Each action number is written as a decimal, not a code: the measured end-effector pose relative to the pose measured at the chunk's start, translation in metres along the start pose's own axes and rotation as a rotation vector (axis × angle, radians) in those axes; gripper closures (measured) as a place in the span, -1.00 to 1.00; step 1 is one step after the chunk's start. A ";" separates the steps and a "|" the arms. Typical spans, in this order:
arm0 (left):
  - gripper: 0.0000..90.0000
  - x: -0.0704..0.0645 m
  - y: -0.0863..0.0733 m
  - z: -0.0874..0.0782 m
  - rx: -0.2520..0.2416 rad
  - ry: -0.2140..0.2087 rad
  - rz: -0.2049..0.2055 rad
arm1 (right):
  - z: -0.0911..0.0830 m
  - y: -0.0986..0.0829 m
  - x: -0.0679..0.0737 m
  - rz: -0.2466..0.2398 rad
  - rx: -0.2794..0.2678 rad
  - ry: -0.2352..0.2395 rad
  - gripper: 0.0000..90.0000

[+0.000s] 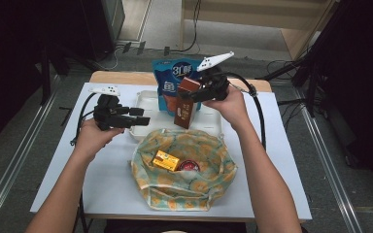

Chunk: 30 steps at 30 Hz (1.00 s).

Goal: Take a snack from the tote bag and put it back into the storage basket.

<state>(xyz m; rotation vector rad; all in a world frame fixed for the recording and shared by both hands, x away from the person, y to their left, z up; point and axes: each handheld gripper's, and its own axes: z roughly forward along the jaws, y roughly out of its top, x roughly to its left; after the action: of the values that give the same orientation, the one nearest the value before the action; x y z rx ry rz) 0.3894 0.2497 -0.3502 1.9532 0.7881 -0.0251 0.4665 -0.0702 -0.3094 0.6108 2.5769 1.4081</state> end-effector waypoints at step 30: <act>-0.09 0.000 -0.001 0.001 0.014 0.001 0.000 | 0.022 -0.028 -0.003 0.000 0.001 -0.018 -0.03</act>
<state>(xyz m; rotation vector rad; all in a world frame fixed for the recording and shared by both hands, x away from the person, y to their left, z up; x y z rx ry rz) 0.3896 0.2491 -0.3516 1.9666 0.7903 -0.0292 0.4676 -0.0682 -0.3451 0.6207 2.5635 1.3945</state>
